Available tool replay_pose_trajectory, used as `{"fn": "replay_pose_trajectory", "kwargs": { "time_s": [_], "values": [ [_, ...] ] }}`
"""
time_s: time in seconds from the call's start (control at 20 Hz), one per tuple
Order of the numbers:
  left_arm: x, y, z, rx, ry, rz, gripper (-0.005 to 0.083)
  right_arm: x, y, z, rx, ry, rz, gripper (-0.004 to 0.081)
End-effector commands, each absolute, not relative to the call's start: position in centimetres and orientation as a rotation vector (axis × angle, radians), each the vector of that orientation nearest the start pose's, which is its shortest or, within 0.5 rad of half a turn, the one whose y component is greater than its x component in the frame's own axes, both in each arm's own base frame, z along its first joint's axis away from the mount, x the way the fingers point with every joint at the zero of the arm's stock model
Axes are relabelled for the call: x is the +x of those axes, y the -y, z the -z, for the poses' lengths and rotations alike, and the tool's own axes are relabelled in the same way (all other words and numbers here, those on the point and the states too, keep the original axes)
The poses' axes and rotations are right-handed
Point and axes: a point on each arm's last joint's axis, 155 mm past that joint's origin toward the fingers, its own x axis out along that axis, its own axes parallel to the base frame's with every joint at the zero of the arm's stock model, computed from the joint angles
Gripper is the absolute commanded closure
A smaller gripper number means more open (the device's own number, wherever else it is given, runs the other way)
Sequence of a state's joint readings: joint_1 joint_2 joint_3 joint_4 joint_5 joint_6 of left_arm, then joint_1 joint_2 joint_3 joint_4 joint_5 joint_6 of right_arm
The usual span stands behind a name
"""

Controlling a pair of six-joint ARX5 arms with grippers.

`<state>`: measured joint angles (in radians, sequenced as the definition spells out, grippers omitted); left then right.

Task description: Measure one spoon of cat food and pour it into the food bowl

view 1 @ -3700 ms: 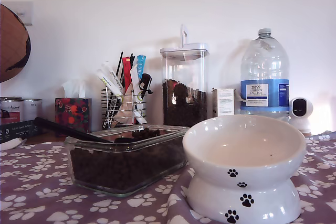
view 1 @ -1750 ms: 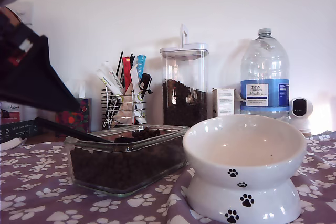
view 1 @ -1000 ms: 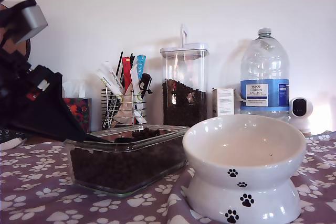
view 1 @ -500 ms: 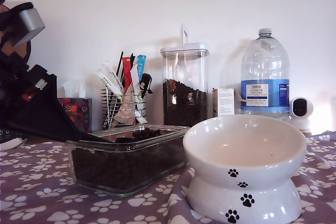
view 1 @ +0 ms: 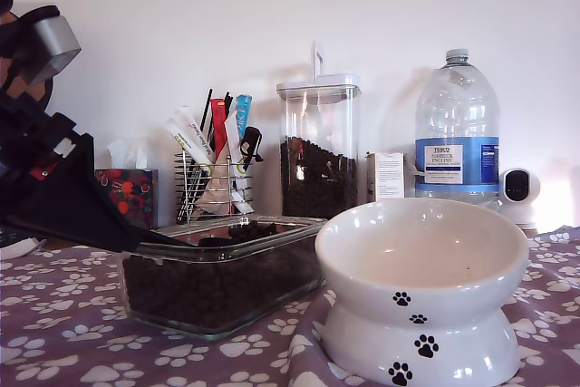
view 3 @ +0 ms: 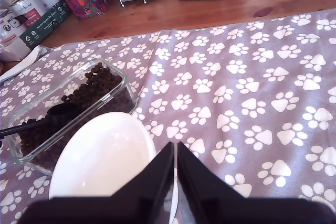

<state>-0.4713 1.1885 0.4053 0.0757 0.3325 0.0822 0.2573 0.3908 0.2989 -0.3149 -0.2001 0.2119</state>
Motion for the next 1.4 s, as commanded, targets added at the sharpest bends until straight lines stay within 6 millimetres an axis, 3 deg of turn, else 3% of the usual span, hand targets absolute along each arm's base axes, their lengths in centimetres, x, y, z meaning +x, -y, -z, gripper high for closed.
{"fn": "replay_pose_trajectory", "kwargs": {
  "time_s": [0.0, 0.55, 0.95, 1.25, 1.35],
  "values": [
    [25.2, 19.9, -5.2, 0.129, -0.713, 0.811, 0.0616, 23.6, -10.1, -14.6, 0.191, -0.449, -0.411, 0.0781],
    [25.2, 20.4, -6.8, 0.118, -0.66, 0.837, 0.061, 23.6, -10.1, -14.6, 0.191, -0.449, -0.411, 0.0781],
    [24.8, 20.0, -6.1, 0.122, -0.693, 0.829, 0.0615, 23.6, -10.1, -14.6, 0.191, -0.448, -0.412, 0.0781],
    [24.7, 20.0, -6.0, 0.162, -0.685, 0.845, 0.0779, 23.6, -10.1, -14.6, 0.191, -0.448, -0.412, 0.0781],
    [24.7, 20.0, -6.0, 0.162, -0.684, 0.845, 0.079, 23.6, -10.1, -14.6, 0.191, -0.448, -0.412, 0.0781]
  ]
}}
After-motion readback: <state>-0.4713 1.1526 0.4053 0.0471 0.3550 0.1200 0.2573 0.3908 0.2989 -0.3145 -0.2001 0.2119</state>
